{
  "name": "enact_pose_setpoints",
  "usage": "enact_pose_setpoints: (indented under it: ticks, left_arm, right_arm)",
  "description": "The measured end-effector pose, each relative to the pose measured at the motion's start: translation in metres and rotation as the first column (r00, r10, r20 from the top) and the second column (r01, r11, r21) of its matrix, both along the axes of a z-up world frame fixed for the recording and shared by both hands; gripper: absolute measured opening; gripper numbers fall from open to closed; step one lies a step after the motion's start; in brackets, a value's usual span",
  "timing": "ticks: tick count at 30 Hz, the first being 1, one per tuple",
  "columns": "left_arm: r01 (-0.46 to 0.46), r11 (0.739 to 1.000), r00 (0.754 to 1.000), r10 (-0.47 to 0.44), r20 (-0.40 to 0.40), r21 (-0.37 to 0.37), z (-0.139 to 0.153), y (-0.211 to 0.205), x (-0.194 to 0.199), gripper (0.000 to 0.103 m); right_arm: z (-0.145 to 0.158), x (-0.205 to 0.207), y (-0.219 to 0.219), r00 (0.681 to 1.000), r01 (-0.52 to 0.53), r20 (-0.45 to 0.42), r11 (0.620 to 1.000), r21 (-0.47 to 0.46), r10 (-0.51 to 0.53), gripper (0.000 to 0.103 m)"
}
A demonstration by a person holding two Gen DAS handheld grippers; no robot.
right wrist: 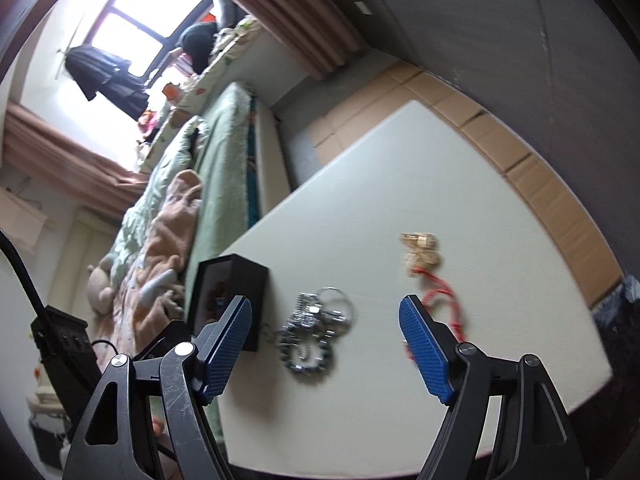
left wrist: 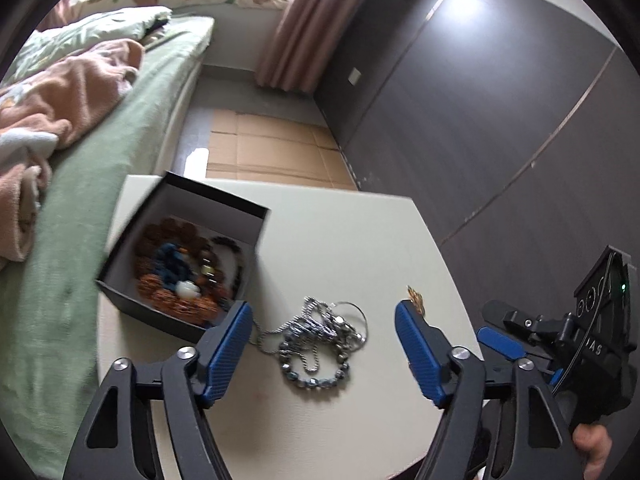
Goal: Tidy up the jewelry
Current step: 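Move both tools back over the table, left tool to the silver chain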
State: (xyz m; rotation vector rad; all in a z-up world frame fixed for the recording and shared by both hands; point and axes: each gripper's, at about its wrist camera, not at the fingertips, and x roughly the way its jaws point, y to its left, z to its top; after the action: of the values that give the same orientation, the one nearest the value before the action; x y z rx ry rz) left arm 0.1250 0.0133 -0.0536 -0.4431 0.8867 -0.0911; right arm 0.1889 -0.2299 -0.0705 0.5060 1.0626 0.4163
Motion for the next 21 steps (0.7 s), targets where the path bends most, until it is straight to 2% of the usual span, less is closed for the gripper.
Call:
enact_pose_setpoints:
  ticks: [4, 5, 7, 10, 17, 21]
  left_arm:
    - [0.035, 0.999, 0.999, -0.034, -0.035, 0.03, -0.012, -0.019, 0.013, 0.059]
    - [0.047, 0.998, 0.998, -0.045, -0.045, 0.036, -0.016, -0.024, 0.017, 0.057]
    - [0.067, 0.997, 0.995, -0.063, -0.071, 0.049, -0.024, -0.034, 0.025, 0.047]
    - [0.078, 0.995, 0.992, -0.072, -0.103, 0.06, -0.036, -0.044, 0.036, 0.039]
    - [0.081, 0.994, 0.985, -0.069, -0.155, 0.067, -0.056, -0.055, 0.056, 0.035]
    - [0.079, 0.992, 0.981, -0.06, -0.187, 0.099, -0.064, -0.061, 0.063, 0.035]
  right_arm:
    - [-0.008, 0.003, -0.021, 0.998, 0.036, -0.05, 0.999, 0.021, -0.035, 0.077]
    - [-0.008, 0.003, -0.024, 0.998, 0.043, -0.056, 0.999, 0.028, -0.042, 0.077]
    - [-0.009, 0.004, -0.034, 0.996, 0.059, -0.066, 0.997, 0.041, -0.056, 0.077]
    - [-0.009, 0.004, -0.042, 0.996, 0.068, -0.069, 0.996, 0.055, -0.064, 0.077]
    - [-0.008, 0.011, -0.053, 0.995, 0.068, -0.078, 0.994, 0.083, -0.062, 0.077]
    - [-0.009, 0.013, -0.057, 0.994, 0.07, -0.085, 0.993, 0.098, -0.062, 0.077]
